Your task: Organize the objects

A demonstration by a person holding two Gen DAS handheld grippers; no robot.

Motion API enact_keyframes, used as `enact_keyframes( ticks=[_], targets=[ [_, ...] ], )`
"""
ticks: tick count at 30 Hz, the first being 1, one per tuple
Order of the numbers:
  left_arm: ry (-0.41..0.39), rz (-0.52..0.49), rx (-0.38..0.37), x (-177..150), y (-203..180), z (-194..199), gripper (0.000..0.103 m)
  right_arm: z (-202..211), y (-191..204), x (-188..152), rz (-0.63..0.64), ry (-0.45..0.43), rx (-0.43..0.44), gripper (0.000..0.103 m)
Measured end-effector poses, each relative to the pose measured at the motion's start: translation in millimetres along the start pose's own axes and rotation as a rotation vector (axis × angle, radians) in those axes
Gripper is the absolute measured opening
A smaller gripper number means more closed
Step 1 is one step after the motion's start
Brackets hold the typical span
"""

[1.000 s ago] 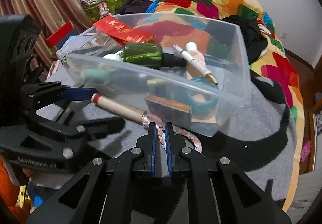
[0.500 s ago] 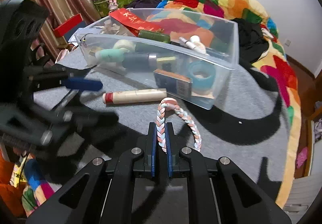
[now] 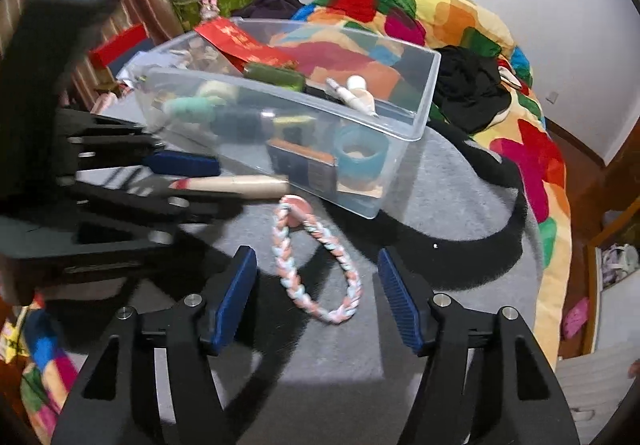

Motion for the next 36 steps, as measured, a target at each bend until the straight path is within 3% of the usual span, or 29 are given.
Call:
enact_keyframes(
  ticks=[3,5,6,8,9,19,36],
  targets=[
    [-0.012,0.008,0.007,-7.6,1.2,5.0,0.014,-5.4,-1.4,-0.2,-0.011,0.003,0.012,0.058],
    [-0.023,0.025,0.005,-14.3,2.8,10.7,0.014,-4.1,1.0,-0.8,-0.023,0.005,0.045,0.036],
    [-0.027,0.032,0.007,-16.2,3.1,12.2,0.014,-3.4,2.7,-1.7,-0.031,0.004,0.058,0.031],
    [-0.034,0.045,0.012,-21.6,3.7,17.5,0.014,-1.2,7.4,-2.7,-0.024,-0.005,0.055,0.013],
    [-0.038,0.051,0.014,-23.3,4.1,19.2,0.014,-0.1,9.3,-3.2,-0.019,-0.009,0.044,0.010],
    [-0.115,0.117,0.023,-32.1,9.9,50.7,0.014,30.4,26.7,0.1,-0.051,-0.085,0.075,0.007],
    [-0.290,0.152,0.084,9.7,35.0,111.2,0.014,87.1,34.8,68.0,-0.061,-0.282,0.084,0.007]
  ],
)
Point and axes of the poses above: each gripper's, at about its wrist camera, not at the fingertips, and z roughly against the way its jaws point, y to its left, x to its top, the point moved 8 cm from there along -z, roughly the way its jaws point, and after that the axes turned 3 degrees about -y, right-handed, at the moved point
